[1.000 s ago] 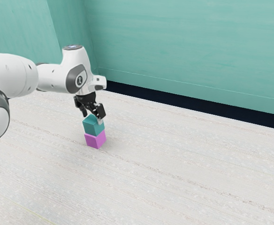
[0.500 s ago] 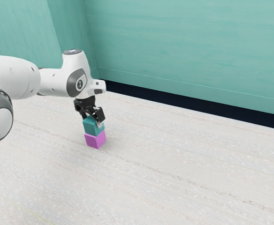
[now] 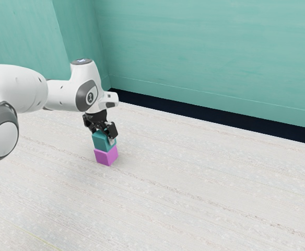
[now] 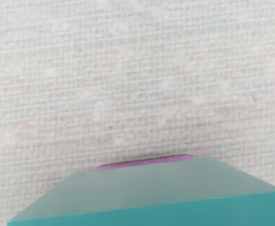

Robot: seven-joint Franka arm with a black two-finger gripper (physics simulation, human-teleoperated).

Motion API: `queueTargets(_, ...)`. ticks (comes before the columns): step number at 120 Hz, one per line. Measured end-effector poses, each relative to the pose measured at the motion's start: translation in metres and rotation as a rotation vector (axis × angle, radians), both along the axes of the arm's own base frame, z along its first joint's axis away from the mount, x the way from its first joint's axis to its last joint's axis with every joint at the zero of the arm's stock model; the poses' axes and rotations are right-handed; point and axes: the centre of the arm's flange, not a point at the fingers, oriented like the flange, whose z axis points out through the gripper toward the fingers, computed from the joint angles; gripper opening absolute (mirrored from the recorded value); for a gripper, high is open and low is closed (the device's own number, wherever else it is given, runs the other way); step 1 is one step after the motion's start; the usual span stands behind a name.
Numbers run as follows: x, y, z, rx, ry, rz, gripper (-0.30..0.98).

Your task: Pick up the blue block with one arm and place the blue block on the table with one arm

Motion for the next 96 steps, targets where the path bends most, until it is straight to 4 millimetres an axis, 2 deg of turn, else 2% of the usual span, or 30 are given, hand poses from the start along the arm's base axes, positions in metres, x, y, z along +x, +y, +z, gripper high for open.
queueTargets(28, 0.001, 0.0, -0.004, 0.0, 0.002, 0.028, 0.69)
queueTargets(48, 0.003, 0.0, 0.006, 0.001, -0.013, 0.039, 0.69)
queueTargets(73, 0.003, 0.0, 0.005, 0.001, -0.009, 0.052, 0.69)
queueTargets(96, 0.003, 0.0, 0.005, 0.0, -0.006, 0.063, 0.43)
